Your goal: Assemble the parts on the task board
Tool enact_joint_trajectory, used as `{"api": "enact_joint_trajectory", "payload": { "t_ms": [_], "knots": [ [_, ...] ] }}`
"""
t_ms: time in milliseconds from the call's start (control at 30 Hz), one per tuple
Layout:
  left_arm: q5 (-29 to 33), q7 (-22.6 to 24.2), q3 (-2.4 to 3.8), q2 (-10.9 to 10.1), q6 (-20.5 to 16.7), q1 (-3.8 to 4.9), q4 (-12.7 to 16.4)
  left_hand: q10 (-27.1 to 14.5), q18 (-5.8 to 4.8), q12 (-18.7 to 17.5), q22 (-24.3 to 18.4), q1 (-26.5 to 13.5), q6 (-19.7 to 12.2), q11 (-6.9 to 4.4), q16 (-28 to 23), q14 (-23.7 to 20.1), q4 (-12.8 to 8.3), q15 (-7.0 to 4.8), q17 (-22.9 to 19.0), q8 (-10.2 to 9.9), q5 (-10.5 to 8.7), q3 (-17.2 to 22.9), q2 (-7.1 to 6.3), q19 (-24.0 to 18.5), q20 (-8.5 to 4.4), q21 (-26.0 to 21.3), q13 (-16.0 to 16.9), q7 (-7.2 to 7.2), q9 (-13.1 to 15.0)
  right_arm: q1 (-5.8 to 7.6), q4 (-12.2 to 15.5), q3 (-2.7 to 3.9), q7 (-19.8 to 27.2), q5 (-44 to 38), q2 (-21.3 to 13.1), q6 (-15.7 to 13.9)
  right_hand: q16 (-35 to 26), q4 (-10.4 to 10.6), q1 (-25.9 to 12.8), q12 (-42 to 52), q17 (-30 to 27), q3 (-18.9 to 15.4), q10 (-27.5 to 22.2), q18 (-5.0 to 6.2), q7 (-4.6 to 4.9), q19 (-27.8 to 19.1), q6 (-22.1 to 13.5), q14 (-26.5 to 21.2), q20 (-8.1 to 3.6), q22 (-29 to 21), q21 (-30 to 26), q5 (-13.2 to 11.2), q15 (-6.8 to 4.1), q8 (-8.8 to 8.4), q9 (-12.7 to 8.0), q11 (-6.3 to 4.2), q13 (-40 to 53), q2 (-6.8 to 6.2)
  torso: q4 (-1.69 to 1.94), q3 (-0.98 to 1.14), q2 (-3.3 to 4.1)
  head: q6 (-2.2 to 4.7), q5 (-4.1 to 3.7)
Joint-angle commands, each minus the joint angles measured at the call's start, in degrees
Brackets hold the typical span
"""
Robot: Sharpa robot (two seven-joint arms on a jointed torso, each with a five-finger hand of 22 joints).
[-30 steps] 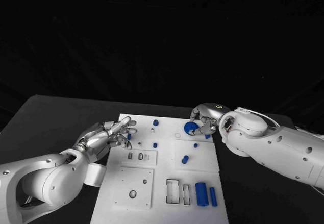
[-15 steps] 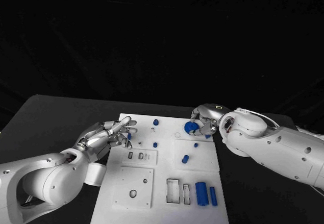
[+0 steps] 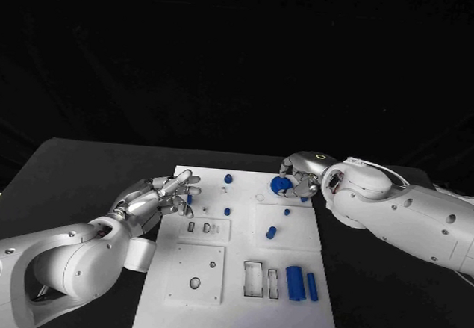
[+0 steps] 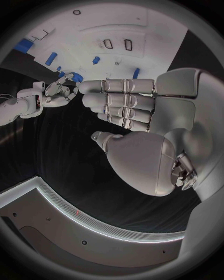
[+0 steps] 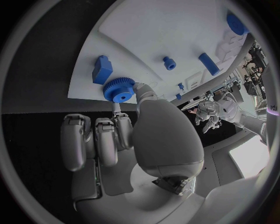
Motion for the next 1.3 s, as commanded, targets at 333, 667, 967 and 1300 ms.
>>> {"api": "enact_joint_trajectory", "payload": {
  "t_ms": [333, 667, 967, 1300],
  "knots": [
    [0.0, 0.3, 0.03, 0.0, 0.5, 0.04, 0.0, -0.5, 0.23, -0.3, 0.0, 0.1, -0.1, -0.08, -0.3, -0.3, -0.4, 0.07, 0.1, -0.2, -0.02, 0.1, 0.50, -0.4, 0.06, 0.0, 0.1, 0.02, -0.1, -0.09, -0.2, -0.04, 1.2, 0.9, -0.1, 2.4, 0.4, 0.0, -0.2, -0.4, 15.1, 7.6, -0.2, -0.77, -0.54, 0.1, 1.7, 6.0, -0.19, 0.2, 0.3, -1.4, 0.00, -0.21, -0.2, -0.60, 5.9, 0.40, -0.02, 0.01, 0.00, -0.19, 0.03],
    [0.0, 0.3, 0.03, 0.0, 0.4, 0.04, 0.1, -0.5, 0.23, -0.3, 0.0, 0.1, -0.1, -0.08, -0.3, -0.3, -0.4, 0.07, 0.1, -0.2, -0.02, 0.1, 0.50, -0.4, 0.06, 0.0, 0.1, 0.02, -0.1, -0.09, -0.2, -0.04, 1.1, 0.2, 0.1, 1.8, 0.4, -1.6, -0.6, -0.5, 15.1, 11.5, -0.2, -0.76, -0.56, 0.1, 2.3, 6.0, -0.20, 0.2, 0.2, -2.5, -0.03, -0.45, -0.3, -0.59, 5.9, -1.49, -0.02, 0.02, 0.02, -0.22, -0.07],
    [0.0, 0.3, 0.03, 0.0, 0.5, 0.04, 0.0, -0.5, 0.23, -0.3, 0.0, 0.2, -0.2, -0.07, -0.4, -0.3, -0.5, 0.07, 0.1, -0.2, -0.01, 0.1, 0.50, -0.4, 0.07, 0.0, 0.1, 0.02, -0.1, -0.10, 1.5, -0.03, 1.5, -1.7, 0.1, -2.6, 0.4, -3.1, -1.1, -0.3, 15.1, 14.0, 0.2, -0.84, -0.96, 0.3, 3.7, 6.0, -0.38, 0.6, 0.4, -3.3, -0.27, -0.15, -0.1, -0.91, 6.1, -1.73, 0.02, 0.05, 0.01, -0.20, 0.06],
    [0.0, 0.3, 0.03, 0.1, 0.5, 0.04, 0.0, -0.5, 0.23, -0.3, 0.0, 0.2, -0.2, -0.07, -0.4, -0.3, -0.5, 0.07, 0.1, -0.2, -0.01, 0.1, 0.50, -0.4, 0.07, 0.0, 0.1, 0.02, -0.1, 0.38, 4.1, 0.00, 0.9, -3.6, 0.4, -6.2, 0.4, -3.4, -2.5, -0.5, 15.1, 14.7, 0.1, -0.90, -1.06, 0.5, 4.2, 6.0, -0.50, 0.8, 0.5, -3.8, -0.37, -0.48, -0.2, -1.00, 6.0, -2.58, 0.05, -0.06, 0.02, 0.02, 0.16]
  ]
}}
